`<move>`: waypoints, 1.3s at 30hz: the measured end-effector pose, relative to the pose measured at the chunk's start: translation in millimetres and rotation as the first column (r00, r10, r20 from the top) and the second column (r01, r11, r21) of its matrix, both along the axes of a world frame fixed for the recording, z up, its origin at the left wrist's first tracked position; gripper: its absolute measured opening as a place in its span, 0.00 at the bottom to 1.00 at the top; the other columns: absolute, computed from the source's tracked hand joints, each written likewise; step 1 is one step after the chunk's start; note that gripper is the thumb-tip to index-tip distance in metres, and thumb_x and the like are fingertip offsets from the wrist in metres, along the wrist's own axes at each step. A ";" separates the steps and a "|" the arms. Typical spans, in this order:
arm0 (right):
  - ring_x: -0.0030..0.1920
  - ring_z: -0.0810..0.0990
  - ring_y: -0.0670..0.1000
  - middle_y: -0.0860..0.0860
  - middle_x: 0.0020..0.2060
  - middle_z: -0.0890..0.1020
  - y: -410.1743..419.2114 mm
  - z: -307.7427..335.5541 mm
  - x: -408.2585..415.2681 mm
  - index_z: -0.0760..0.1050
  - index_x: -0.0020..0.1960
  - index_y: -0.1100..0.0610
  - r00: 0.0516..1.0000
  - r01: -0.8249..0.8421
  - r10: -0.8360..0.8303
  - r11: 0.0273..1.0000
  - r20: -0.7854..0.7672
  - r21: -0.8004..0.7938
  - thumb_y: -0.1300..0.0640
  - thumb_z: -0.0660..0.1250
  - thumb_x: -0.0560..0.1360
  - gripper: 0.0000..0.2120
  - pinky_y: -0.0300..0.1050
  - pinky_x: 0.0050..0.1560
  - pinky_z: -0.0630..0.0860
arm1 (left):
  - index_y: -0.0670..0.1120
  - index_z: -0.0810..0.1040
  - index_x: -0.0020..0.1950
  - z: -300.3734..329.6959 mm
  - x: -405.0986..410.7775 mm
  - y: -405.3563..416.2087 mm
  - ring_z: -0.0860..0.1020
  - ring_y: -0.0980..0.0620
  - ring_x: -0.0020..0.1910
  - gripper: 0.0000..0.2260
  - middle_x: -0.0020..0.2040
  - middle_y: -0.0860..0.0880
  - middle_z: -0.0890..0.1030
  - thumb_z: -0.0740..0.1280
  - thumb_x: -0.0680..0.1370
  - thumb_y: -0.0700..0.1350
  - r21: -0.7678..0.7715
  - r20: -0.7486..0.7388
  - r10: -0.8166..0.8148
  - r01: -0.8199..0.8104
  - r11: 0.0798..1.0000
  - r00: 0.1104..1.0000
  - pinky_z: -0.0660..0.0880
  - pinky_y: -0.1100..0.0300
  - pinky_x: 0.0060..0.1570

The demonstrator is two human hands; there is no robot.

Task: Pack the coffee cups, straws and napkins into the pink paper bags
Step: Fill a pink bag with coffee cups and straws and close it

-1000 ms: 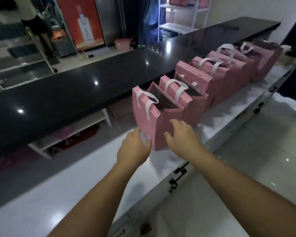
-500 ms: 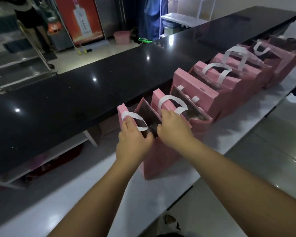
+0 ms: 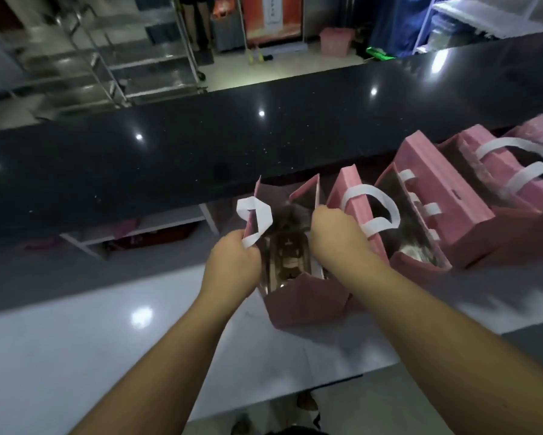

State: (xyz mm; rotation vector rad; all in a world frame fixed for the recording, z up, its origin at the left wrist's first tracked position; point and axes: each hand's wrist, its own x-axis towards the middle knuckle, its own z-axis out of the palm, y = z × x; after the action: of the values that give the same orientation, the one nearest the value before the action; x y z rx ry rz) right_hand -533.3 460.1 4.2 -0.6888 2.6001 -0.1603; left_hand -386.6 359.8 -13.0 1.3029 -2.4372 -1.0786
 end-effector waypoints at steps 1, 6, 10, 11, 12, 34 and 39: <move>0.54 0.82 0.62 0.59 0.58 0.81 -2.7 0.7 4.8 0.73 0.67 0.58 0.999 -0.016 0.016 1.000 -0.029 -0.018 0.60 0.73 0.76 0.21 0.56 0.51 0.80 | 0.49 0.80 0.48 2.2 10.7 -1.7 0.79 0.52 0.37 0.10 0.41 0.51 0.82 0.60 0.83 0.43 0.014 -0.008 0.016 -0.015 1.000 1.000 0.68 0.60 0.30; 0.33 0.73 0.52 0.51 0.39 0.77 -16.7 3.7 49.3 0.72 0.50 0.55 0.978 -0.154 0.116 0.962 -0.172 -0.227 0.62 0.66 0.79 0.04 0.46 0.36 0.70 | 0.50 0.81 0.44 16.1 83.9 -14.2 0.79 0.53 0.37 0.11 0.37 0.53 0.83 0.61 0.82 0.48 0.080 -0.109 0.158 -0.150 0.985 0.981 0.70 0.61 0.31; 0.32 0.70 0.51 0.49 0.34 0.71 -47.5 8.9 107.9 0.70 0.47 0.55 0.948 -0.300 0.256 0.917 -0.186 -0.264 0.61 0.63 0.80 0.03 0.44 0.33 0.67 | 0.53 0.82 0.44 24.8 163.3 -23.4 0.80 0.55 0.38 0.16 0.38 0.55 0.83 0.59 0.76 0.60 0.125 -0.180 0.305 -0.286 0.950 0.935 0.71 0.60 0.33; 0.31 0.69 0.49 0.47 0.33 0.70 -56.8 8.5 127.6 0.70 0.47 0.54 0.939 -0.332 0.287 0.902 -0.191 -0.276 0.60 0.64 0.80 0.04 0.43 0.29 0.64 | 0.53 0.82 0.46 24.6 186.5 -25.7 0.81 0.55 0.39 0.18 0.39 0.56 0.84 0.58 0.75 0.62 0.128 -0.186 0.337 -0.317 0.940 0.923 0.72 0.60 0.33; 0.30 0.69 0.47 0.46 0.32 0.69 -66.2 7.7 149.4 0.70 0.47 0.53 0.927 -0.367 0.321 0.885 -0.195 -0.286 0.59 0.64 0.80 0.04 0.41 0.27 0.61 | 0.54 0.82 0.48 23.1 211.7 -27.9 0.81 0.55 0.40 0.18 0.40 0.57 0.84 0.58 0.75 0.63 0.129 -0.187 0.368 -0.349 0.928 0.911 0.72 0.60 0.33; 0.31 0.75 0.48 0.45 0.32 0.76 -191.3 -3.0 708.9 0.70 0.38 0.48 0.431 -0.889 0.874 0.369 -0.223 -0.273 0.49 0.56 0.68 0.06 0.42 0.28 0.68 | 0.65 0.81 0.43 21.5 770.3 16.1 0.82 0.62 0.36 0.13 0.37 0.67 0.83 0.60 0.73 0.68 0.186 -0.250 0.913 -0.909 0.372 0.323 0.74 0.60 0.33; 0.30 0.74 0.46 0.46 0.36 0.77 -221.1 -1.2 808.4 0.74 0.46 0.47 0.253 -0.958 0.931 0.202 -0.263 -0.204 0.54 0.63 0.79 0.04 0.39 0.28 0.66 | 0.74 0.80 0.40 26.9 850.1 16.4 0.80 0.65 0.38 0.13 0.38 0.72 0.81 0.63 0.81 0.59 0.127 -0.238 0.946 -0.959 0.255 0.221 0.73 0.61 0.32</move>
State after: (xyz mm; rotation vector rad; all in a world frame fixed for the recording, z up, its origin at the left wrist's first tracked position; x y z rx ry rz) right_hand 275.0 239.0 3.1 -2.3437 1.6762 -0.1566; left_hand 463.6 376.1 13.9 1.9901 -0.9299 -0.6773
